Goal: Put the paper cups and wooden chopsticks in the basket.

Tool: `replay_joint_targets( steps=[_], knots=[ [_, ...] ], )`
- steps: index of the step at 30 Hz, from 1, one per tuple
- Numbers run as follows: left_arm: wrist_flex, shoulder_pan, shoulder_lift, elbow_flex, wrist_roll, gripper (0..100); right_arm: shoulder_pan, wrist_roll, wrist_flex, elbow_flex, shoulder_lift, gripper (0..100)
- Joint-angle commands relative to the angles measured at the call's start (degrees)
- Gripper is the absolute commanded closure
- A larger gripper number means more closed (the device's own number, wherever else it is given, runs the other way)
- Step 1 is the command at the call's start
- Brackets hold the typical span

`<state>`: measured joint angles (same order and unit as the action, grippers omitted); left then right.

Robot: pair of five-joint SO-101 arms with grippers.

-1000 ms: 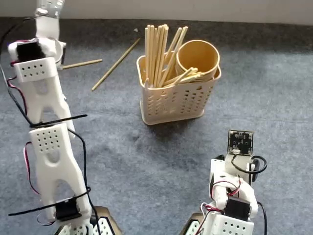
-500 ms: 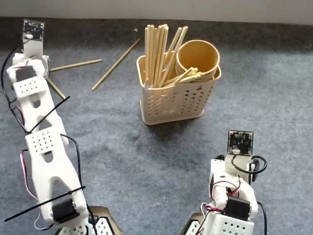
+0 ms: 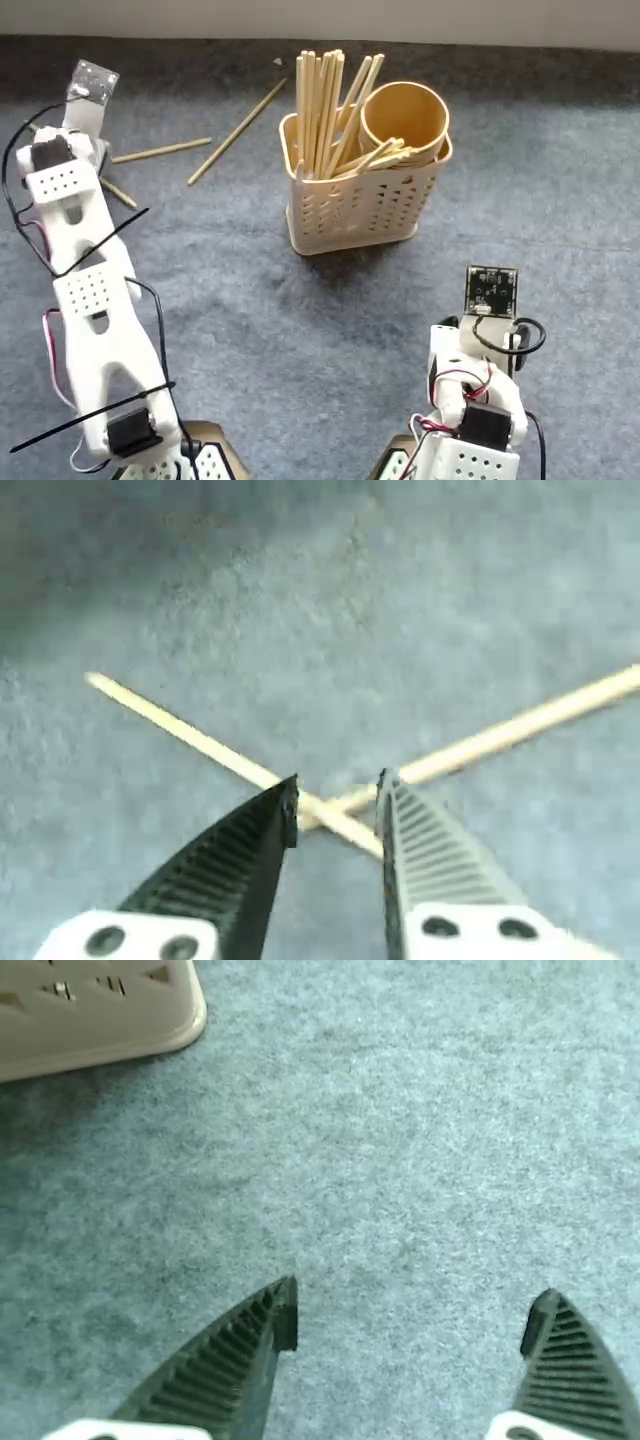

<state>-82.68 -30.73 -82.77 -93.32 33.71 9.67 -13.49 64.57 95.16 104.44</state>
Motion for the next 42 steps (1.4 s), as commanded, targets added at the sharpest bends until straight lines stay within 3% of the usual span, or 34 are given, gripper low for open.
replay_joint_targets(
  steps=[1,9,13,21,26,31,42],
  knots=[
    [-20.92,0.92,7.08,-0.75,2.02,85,-0.57,-0.70,-0.84,7.16,0.48,65.2],
    [-18.55,0.13,19.74,-2.07,1.14,85,-0.48,-0.70,-0.84,7.16,0.48,65.2],
    [-18.20,-0.13,24.40,-1.36,-2.90,85,-0.48,-0.70,-0.84,7.16,0.48,65.2],
    [-17.32,-1.45,15.25,6.81,-3.78,85,-0.48,-0.70,-0.84,7.16,0.48,65.2],
    [-15.56,-1.63,9.01,6.81,-18.99,85,-0.48,-0.70,-0.84,7.16,0.48,65.2],
    [-15.21,-2.15,6.90,6.81,-42.20,85,-0.48,-0.70,-0.84,7.16,0.48,65.2],
    [-16.18,-2.51,3.12,6.81,-54.15,85,-0.40,-0.70,-0.84,7.16,0.48,65.2]
  ],
)
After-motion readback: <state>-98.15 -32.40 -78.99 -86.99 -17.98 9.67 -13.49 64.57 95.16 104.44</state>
